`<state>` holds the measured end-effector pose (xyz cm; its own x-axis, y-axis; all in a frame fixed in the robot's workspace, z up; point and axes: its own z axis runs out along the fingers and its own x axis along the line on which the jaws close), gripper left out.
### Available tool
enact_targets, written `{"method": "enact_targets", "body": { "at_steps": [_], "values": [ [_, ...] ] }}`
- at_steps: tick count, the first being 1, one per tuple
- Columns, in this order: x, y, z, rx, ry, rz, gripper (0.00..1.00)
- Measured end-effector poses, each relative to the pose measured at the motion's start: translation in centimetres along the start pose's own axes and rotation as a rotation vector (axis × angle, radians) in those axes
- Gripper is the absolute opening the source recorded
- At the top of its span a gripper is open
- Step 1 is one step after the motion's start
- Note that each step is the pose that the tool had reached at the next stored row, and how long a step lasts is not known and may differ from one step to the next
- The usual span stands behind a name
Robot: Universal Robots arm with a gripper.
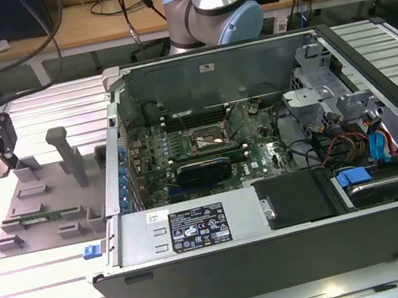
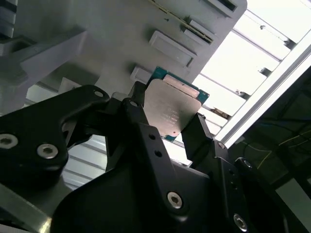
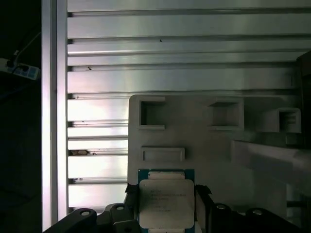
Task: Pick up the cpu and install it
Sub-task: 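Pick up the cpu and move it towards the insertion slot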
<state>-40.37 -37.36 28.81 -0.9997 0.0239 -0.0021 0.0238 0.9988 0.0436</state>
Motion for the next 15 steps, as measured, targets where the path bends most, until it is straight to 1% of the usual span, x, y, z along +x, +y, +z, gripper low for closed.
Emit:
{"method": "enact_targets", "body": {
  "at_steps": [1,5,6,9,10,11,12,13,15],
  "values": [
    [0.00,0.01,-0.16,0.0000,-0.0002,0.000,0.55],
    [0.00,0.05,-1.23,-0.0004,-0.0008,0.000,0.55],
    [0.00,0.08,-1.78,-0.0010,-0.0010,0.000,0.55],
    [0.00,0.11,-2.49,-0.0025,-0.0012,0.000,0.55],
    [-0.01,0.13,-2.94,-0.0035,-0.0012,0.000,0.55],
    [-0.01,0.14,-3.22,-0.0040,-0.0013,0.000,0.55],
    [-0.01,0.15,-3.36,-0.0042,-0.0013,0.000,0.55],
    [-0.01,0.16,-3.69,-0.0049,-0.0014,0.000,0.55],
    [-0.01,0.21,-4.70,-0.0066,-0.0018,0.000,0.55]
  ]
}}
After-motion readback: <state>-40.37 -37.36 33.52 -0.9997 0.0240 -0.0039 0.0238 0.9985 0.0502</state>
